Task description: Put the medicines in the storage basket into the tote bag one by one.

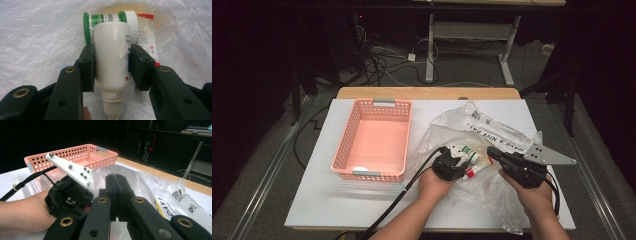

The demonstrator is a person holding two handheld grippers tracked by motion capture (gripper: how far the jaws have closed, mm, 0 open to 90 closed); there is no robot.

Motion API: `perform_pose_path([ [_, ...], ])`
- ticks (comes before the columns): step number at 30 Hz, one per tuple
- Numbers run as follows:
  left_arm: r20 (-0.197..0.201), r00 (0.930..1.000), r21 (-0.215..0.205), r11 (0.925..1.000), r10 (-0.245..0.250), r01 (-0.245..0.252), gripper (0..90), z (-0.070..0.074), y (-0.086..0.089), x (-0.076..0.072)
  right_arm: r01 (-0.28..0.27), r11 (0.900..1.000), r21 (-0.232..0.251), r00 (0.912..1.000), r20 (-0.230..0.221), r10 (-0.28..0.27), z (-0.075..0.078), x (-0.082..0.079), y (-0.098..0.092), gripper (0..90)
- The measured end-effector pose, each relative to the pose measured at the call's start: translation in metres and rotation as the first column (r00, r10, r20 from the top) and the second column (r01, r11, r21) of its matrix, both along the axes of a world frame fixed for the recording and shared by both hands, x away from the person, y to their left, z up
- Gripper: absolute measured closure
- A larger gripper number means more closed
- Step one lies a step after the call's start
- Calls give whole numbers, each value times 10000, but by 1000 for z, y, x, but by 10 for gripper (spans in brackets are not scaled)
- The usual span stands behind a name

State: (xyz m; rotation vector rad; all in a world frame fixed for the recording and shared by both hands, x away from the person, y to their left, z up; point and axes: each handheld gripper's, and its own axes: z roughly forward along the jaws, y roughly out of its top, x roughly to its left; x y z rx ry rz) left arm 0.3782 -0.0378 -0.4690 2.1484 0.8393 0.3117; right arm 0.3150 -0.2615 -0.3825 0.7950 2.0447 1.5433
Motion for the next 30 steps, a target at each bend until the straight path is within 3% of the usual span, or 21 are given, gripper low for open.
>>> perform_pose_path([
  [3, 17, 9992, 6, 9992, 395, -395, 577, 1, -1, 2, -6, 10000, -8, 10000, -3, 6, 0, 1, 1, 900],
  [5, -209, 9951, -259, 9949, 966, -971, 577, -1, -2, 2, -21, 10000, -27, 10000, 11, 21, -1, 1, 1, 900],
  [6, 19, 9999, 357, 9992, 169, -170, 577, -1, 2, 9, -40, 10000, -41, 10000, 28, 40, -1, 1, 2, 900],
  [7, -65, 9987, 328, 9982, 508, -506, 577, -2, 1, 10, -60, 10000, -58, 10000, 28, 60, -1, 1, 2, 900],
  [11, -90, 9985, 691, 9962, 546, -538, 576, -4, 2, 13, -59, 10000, -31, 10000, 31, 59, -1, 1, 2, 900],
  [16, -167, 9980, 576, 9966, 605, -594, 567, -6, 2, 14, -50, 10000, -9, 10000, -61, 50, -1, 1, 2, 900],
  [22, -75, 9989, 331, 9983, 473, -470, 421, -1, 3, 11, -10, 10000, 9, 10000, -51, 10, -2, 1, 1, 900],
  [23, -163, 9974, 159, 9974, 703, -700, 394, 0, 2, 8, -21, 10000, -1, 10000, -66, 21, -2, 1, 1, 900],
  [25, 14, 9999, 315, 9994, 144, -145, 391, 3, 4, 5, -26, 10000, -12, 10000, -70, 26, -1, 1, 0, 900],
  [27, 93, 9999, 132, 9998, 127, -128, 373, 6, 4, -1, -22, 10000, 2, 10000, -29, 22, -1, 1, 0, 900],
  [28, -65, 10000, -115, 9999, 30, -31, 373, 8, 4, -5, -20, 10000, -9, 10000, -11, 20, -1, 1, -1, 900],
  [30, 135, 9998, -240, 9996, -153, 157, 373, 11, 7, -11, -7, 10000, 9, 10000, 4, 7, -1, 1, -1, 900],
])
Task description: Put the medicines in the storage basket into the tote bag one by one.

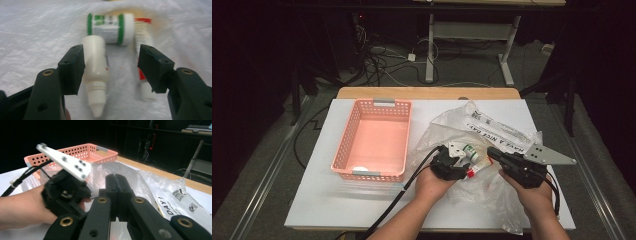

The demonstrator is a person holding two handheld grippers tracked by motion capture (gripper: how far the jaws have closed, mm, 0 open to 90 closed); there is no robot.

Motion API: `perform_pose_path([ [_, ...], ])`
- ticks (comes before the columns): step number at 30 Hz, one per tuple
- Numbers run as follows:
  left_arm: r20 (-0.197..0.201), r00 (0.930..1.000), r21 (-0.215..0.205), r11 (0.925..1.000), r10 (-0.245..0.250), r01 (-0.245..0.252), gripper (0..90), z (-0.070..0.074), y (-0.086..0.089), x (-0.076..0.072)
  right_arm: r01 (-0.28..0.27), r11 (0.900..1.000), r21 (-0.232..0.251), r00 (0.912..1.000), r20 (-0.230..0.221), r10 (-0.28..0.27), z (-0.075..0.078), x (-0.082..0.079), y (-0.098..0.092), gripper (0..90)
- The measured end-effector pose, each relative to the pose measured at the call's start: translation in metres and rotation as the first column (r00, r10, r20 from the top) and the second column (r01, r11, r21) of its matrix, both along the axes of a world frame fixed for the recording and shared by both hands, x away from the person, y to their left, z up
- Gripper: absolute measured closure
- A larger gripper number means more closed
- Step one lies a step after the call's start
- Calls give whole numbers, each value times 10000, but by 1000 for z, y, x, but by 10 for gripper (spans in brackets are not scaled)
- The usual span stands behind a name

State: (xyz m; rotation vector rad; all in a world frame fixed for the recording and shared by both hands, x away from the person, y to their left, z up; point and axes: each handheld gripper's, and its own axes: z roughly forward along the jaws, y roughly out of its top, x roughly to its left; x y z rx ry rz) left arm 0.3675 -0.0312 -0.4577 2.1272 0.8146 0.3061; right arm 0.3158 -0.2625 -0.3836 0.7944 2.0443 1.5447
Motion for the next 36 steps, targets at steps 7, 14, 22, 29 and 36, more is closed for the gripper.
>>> perform_pose_path([
  [7, 221, 9978, -518, 9967, -619, 629, 371, 12, 13, -25, 26, 10000, -25, 10000, -3, -26, 0, -1, 0, 900],
  [14, 243, 9922, -455, 9914, -1220, 1230, 353, 14, 30, -48, 2, 10000, -75, 10000, -13, -2, 0, -2, 0, 900],
  [22, -243, 9867, 33, 9870, -1607, 1608, 239, -6, 40, -67, 12, 9999, -131, 10000, -65, -13, -1, -2, 1, 900],
  [29, -874, 9878, 1399, 9802, -1286, 1400, 43, -26, 24, -61, -35, 9997, -236, 9999, -153, 31, -4, -3, 4, 900],
  [36, -872, 9825, 1264, 9765, -1644, 1746, 149, -26, 21, -61, -2, 9996, -275, 9998, -209, -3, -5, -2, 4, 900],
])
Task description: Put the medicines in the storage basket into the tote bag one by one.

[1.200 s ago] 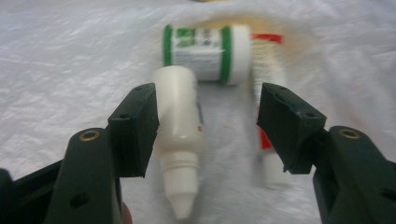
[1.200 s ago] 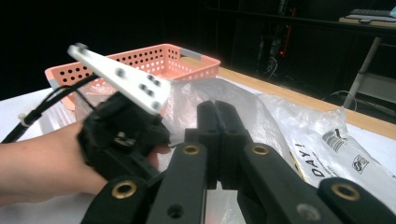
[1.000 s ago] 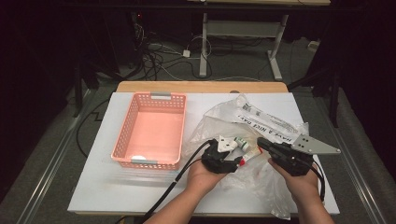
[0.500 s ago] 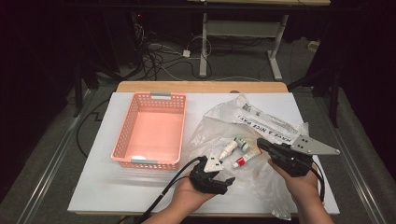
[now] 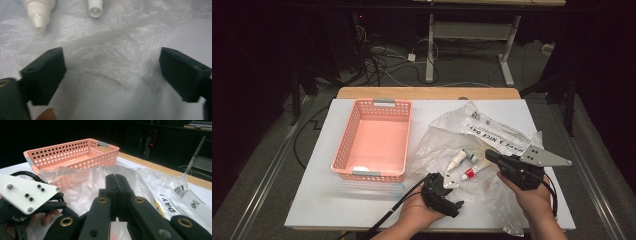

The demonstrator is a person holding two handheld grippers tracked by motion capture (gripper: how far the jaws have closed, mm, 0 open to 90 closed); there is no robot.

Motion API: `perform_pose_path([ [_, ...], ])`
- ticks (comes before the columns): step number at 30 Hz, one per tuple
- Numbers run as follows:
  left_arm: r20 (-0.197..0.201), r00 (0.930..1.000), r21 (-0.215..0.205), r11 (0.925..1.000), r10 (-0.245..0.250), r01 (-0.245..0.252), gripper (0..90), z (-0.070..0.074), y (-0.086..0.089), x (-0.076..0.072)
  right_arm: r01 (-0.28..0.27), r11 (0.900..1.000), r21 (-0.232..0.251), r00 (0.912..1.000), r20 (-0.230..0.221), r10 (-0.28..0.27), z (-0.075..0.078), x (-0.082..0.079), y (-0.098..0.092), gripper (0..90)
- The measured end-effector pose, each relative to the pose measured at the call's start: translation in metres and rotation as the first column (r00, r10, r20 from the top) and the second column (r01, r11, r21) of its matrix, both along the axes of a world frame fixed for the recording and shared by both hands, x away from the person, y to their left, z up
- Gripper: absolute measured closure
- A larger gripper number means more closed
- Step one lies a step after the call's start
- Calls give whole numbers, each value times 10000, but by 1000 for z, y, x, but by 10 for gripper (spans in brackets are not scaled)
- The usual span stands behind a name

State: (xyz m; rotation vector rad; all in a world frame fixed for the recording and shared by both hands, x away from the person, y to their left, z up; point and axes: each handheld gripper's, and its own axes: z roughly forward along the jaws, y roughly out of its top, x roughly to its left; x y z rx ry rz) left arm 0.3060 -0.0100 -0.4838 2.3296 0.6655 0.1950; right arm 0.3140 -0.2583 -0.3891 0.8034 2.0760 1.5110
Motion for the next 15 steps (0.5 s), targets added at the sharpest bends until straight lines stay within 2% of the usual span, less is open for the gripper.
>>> perform_pose_path([
  [3, 14, 9998, -196, 9996, -190, 190, 296, 0, 0, -3, 76, 10000, -7, 10000, 2, -76, 1, -1, 0, 900],
  [9, 56, 9998, -347, 9992, -214, 216, 420, 0, 1, -5, 267, 9996, 1, 9996, 10, -267, 2, 1, -3, 900],
  [12, 3, 10000, -465, 9989, -71, 71, 493, 0, 3, -4, 289, 9996, 23, 9996, 10, -289, 1, 2, -5, 900],
  [15, -70, 9998, -540, 9983, 209, -212, 603, 0, 5, -2, 290, 9996, 22, 9996, 24, -290, 1, 1, -6, 900],
])
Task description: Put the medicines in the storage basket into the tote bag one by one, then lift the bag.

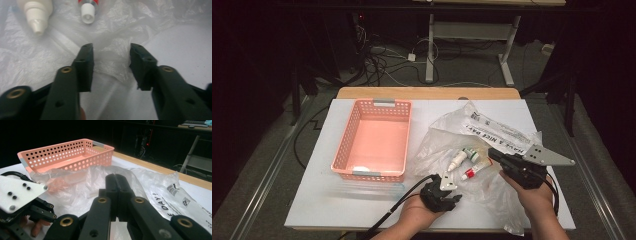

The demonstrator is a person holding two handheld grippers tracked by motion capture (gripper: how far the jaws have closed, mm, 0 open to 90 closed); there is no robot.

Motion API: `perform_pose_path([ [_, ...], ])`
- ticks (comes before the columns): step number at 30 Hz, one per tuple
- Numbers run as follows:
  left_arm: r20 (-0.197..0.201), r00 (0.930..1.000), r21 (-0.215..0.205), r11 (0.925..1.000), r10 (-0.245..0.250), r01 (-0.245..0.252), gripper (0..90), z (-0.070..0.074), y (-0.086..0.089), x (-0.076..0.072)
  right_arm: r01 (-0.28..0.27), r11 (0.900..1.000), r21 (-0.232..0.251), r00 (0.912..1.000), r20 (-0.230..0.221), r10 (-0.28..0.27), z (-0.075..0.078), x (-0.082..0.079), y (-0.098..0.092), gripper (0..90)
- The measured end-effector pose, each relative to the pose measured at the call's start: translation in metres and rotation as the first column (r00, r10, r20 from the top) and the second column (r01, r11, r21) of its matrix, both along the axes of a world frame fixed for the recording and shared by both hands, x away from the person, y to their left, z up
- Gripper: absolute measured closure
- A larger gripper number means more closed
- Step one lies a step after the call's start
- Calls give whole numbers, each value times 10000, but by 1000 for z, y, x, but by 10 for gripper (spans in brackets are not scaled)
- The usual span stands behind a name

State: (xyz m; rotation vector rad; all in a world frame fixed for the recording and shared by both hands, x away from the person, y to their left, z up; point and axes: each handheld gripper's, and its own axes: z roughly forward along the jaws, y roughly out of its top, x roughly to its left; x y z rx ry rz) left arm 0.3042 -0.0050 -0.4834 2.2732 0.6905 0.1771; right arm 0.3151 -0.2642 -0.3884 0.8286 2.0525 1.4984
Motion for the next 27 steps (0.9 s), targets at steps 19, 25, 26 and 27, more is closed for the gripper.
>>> perform_pose_path([
  [19, 283, 9970, -1070, 9919, 716, -682, 886, 3, 14, -3, -134, 9999, 6, 9999, 2, 134, -3, -5, 1, 900],
  [25, 582, 9937, -1753, 9809, 962, -847, 885, 4, 21, -6, -34, 10000, 32, 10000, 53, 34, -4, -6, 1, 900],
  [26, 720, 9928, -1804, 9802, 956, -814, 885, 4, 22, -7, -31, 10000, 44, 9999, 105, 30, -3, -5, 1, 900],
  [27, 825, 9915, -1832, 9794, 1010, -845, 885, 4, 23, -7, -18, 10000, 45, 9999, 126, 17, -3, -5, 1, 900],
])
